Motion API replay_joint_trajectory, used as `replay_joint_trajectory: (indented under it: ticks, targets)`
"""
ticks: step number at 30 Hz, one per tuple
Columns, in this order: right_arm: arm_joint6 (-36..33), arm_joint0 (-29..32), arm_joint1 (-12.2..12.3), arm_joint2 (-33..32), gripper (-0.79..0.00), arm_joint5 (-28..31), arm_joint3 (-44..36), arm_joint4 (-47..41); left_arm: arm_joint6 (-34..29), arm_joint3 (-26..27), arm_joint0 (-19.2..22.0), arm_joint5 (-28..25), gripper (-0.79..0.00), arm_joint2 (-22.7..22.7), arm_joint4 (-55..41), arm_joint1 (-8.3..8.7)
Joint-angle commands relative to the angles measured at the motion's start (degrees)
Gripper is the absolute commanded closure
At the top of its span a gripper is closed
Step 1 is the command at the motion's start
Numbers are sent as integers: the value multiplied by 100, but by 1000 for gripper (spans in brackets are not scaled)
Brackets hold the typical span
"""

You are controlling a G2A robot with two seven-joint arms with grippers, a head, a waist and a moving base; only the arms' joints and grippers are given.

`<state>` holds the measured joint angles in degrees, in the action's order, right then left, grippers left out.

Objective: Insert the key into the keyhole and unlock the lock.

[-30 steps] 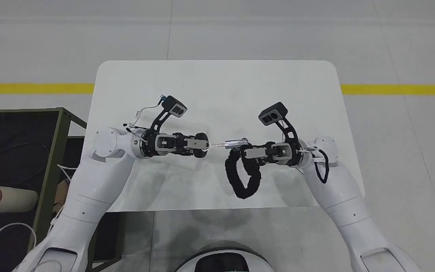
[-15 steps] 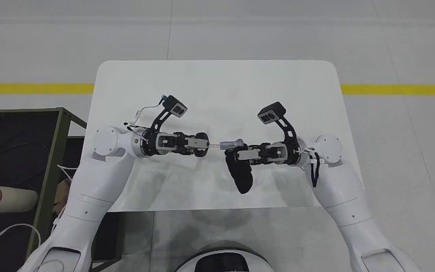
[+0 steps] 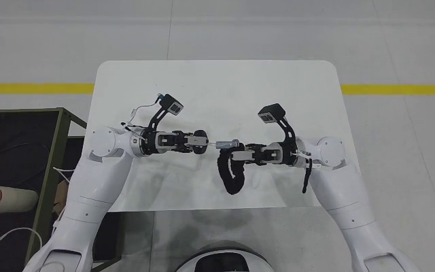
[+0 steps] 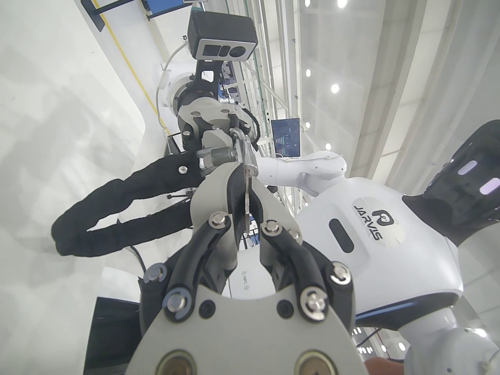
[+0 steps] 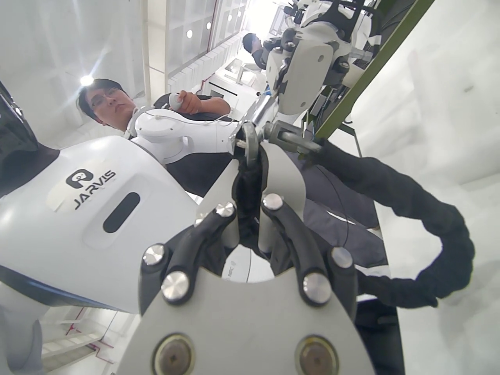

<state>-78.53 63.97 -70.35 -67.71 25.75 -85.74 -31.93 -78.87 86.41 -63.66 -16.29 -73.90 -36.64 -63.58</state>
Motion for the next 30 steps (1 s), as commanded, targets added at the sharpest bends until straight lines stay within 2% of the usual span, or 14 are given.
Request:
replay_joint_trajectory:
  ticks: [1, 17, 30]
  targets:
    - [27, 11, 5, 13, 0, 27, -12, -24, -2, 4, -13, -21, 0, -23, -6, -14]
    - [509, 119, 121, -36, 0, 509, -247, 712, 81, 95, -99, 11, 0, -147, 378, -93]
    - [655, 143, 210, 24, 0, 655, -327, 1022, 70, 208, -181, 6, 0, -231, 650, -131]
